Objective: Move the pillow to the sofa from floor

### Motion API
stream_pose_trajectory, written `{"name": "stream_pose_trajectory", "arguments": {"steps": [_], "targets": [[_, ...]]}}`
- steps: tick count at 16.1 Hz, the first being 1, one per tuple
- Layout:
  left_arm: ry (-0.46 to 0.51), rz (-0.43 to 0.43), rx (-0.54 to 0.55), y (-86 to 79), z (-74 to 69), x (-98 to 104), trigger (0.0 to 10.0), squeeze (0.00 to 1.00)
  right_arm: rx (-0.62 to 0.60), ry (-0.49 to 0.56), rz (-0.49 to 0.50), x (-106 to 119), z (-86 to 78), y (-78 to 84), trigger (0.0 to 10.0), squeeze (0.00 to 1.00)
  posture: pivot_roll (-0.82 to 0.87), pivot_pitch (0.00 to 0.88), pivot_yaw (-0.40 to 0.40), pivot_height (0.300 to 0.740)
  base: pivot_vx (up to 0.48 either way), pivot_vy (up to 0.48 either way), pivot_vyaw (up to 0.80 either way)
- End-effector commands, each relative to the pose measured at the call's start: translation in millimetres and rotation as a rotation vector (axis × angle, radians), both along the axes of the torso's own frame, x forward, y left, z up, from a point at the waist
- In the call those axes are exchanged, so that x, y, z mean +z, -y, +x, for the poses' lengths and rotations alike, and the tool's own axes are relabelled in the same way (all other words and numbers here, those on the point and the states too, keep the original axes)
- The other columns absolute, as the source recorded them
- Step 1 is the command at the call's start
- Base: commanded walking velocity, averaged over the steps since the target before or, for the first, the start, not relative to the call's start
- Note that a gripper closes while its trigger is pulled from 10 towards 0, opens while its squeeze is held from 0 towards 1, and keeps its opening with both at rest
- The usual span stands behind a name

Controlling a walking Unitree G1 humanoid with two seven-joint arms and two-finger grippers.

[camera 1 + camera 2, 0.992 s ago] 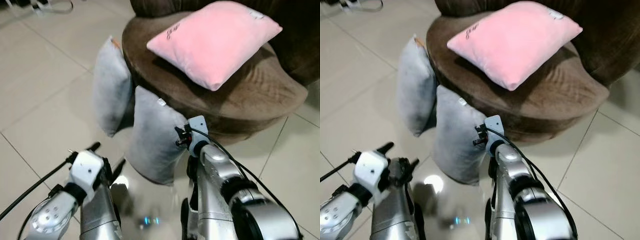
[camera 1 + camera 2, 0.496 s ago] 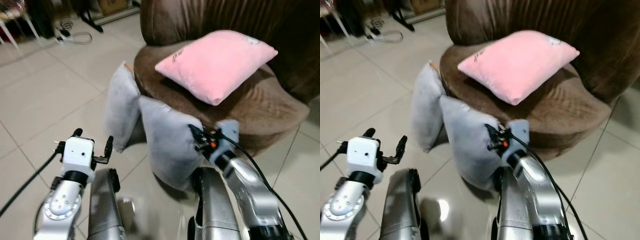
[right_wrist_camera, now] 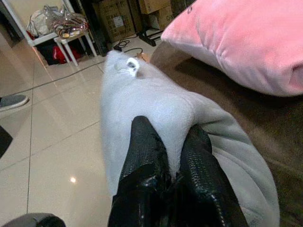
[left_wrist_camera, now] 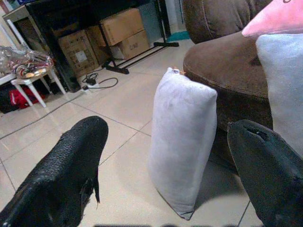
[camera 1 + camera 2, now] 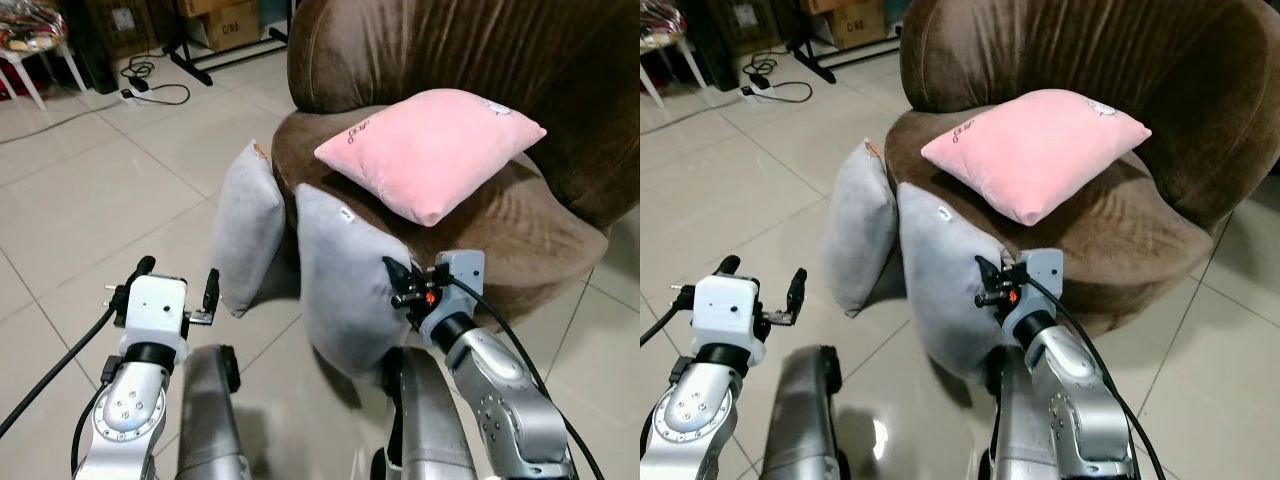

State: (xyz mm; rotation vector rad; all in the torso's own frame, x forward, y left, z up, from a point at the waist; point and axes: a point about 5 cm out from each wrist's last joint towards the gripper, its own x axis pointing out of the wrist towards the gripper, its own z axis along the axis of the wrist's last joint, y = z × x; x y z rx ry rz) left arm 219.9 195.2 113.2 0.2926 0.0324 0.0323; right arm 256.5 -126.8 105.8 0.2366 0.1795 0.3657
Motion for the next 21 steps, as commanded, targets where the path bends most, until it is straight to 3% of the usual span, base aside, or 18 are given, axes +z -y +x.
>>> {"name": "stream_pose_trajectory", "arguments": {"steps": [1,4,12,14,16,19,21], "targets": [[0.004,0.012,0.0,-2.6,1.8,0,10.0,0.0,-0.026,0.049,0.027,14,0.5,1.6,10.0,0.0,0.01,0.0,-0.006,0.53,0.0,0.0,0.0],[0.018,0.026,-0.016,-0.1,4.2,1,10.0,0.0,-0.075,0.03,0.025,17,1.0,8.1,10.0,0.0,0.01,0.0,-0.004,0.555,0.0,0.0,0.0],[0.03,0.039,-0.027,2.5,7.7,1,10.0,0.0,-0.048,0.033,0.032,22,5.2,6.8,10.0,0.0,0.01,0.0,-0.021,0.63,0.0,0.0,0.0],[0.03,0.041,-0.028,3.2,9.7,1,10.0,0.0,-0.02,0.083,0.122,33,4.1,6.9,10.0,0.0,0.01,0.0,-0.016,0.645,0.0,0.0,0.0],[0.038,0.039,-0.038,4.0,14.4,3,10.0,0.0,0.018,0.176,0.275,58,4.9,9.6,10.0,0.0,0.0,0.0,-0.007,0.665,0.0,0.0,0.0],[0.06,0.023,-0.058,5.3,18.2,8,10.0,0.0,-0.039,0.28,0.428,91,12.5,20.4,10.0,0.0,0.0,0.0,0.0,0.695,0.0,0.0,0.0],[0.068,0.027,-0.065,5.0,19.8,11,10.0,0.0,-0.067,0.315,0.455,102,15.9,25.0,10.0,0.0,0.0,0.0,0.004,0.71,0.0,0.0,0.0]]}}
